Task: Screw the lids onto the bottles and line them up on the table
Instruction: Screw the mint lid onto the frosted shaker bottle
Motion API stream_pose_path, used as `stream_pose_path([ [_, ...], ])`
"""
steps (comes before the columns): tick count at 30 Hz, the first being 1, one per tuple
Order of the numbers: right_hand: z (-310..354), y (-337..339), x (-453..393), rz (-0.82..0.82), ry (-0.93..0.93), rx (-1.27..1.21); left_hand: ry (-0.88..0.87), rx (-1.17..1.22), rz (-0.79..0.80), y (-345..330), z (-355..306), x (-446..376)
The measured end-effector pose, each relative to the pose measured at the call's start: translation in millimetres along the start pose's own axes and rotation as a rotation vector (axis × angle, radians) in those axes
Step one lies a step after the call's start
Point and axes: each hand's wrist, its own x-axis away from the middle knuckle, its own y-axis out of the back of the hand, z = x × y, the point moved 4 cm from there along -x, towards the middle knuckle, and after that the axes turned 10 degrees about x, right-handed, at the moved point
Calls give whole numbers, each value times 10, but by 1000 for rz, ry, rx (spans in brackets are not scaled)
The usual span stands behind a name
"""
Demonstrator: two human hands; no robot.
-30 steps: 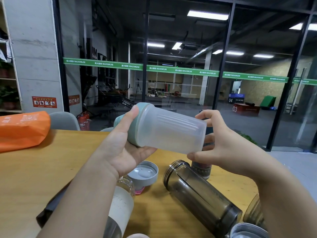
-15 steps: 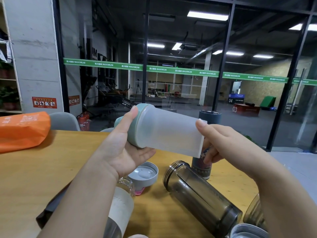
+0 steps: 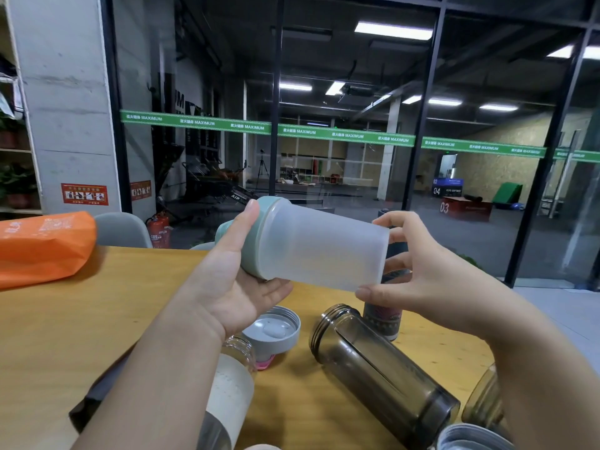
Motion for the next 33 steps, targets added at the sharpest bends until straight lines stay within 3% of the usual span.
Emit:
stream_pose_path([
  [14, 13, 23, 48, -34, -113, -59, 57, -65, 0, 9, 29, 0],
  [24, -80, -22, -5, 31, -242, -67, 56, -110, 18, -13, 38, 16],
  [33, -42, -61, -11, 85, -48, 12, 21, -110, 13, -4, 22, 18],
])
